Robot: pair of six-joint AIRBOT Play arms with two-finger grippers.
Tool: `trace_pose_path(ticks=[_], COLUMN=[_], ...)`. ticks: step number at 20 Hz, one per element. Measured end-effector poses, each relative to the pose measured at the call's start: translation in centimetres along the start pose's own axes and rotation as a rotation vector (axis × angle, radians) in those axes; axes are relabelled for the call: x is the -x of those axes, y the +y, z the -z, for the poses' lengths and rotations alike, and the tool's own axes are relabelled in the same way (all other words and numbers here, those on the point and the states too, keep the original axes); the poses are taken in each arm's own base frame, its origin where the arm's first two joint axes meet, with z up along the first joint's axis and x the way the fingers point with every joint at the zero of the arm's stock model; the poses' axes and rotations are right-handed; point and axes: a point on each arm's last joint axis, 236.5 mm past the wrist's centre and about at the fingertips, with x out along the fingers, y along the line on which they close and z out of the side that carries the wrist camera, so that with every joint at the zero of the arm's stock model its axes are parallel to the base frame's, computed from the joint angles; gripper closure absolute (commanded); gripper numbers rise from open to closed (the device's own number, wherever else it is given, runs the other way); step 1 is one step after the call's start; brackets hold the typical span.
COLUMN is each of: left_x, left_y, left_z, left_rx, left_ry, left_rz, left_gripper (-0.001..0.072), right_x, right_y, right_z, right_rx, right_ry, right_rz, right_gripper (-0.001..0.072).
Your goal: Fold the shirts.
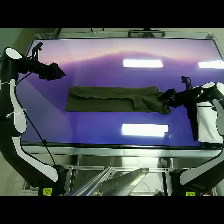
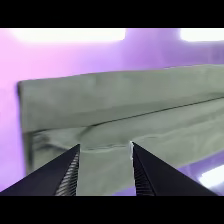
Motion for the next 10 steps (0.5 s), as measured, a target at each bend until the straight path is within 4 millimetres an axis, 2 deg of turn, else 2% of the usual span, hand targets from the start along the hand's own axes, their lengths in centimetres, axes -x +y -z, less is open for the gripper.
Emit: trace_pose_path(ticks=[1,3,5,7,10], left_x=[-0.2,-1.2,-3.0,-5.6,-11.3], left_y=[-0.9,-3.0,-5.4,-7.4,-10.9], left_z=[0.0,0.3,1.1,2.4,5.3], left_rx=[-0.01,-0.041,-0.079,-0.102,-0.134], left_ry=[0.003,0.024,0.052,0.092,0.148], left_rz=[0.013,0.038,0.063,0.079,0.101], left_gripper=[0.0378,0.0406,0.068,0.0698,0.0698], right_x=[-0.6,-1.2,-1.3,-0.6,1.4], right_y=[-0.1,0.7,2.3,4.3,7.4], right_z=[0.1,0.0,0.0,-0.1,0.0], right_rx=[0.003,0.017,0.024,0.045,0.093], right_ry=[0.006,0.009,0.008,-0.001,-0.023], right_rz=[-0.001,-0.033,-0.092,-0.139,-0.17], right_gripper=[0.0593,0.0694,0.0694,0.0695,0.0694])
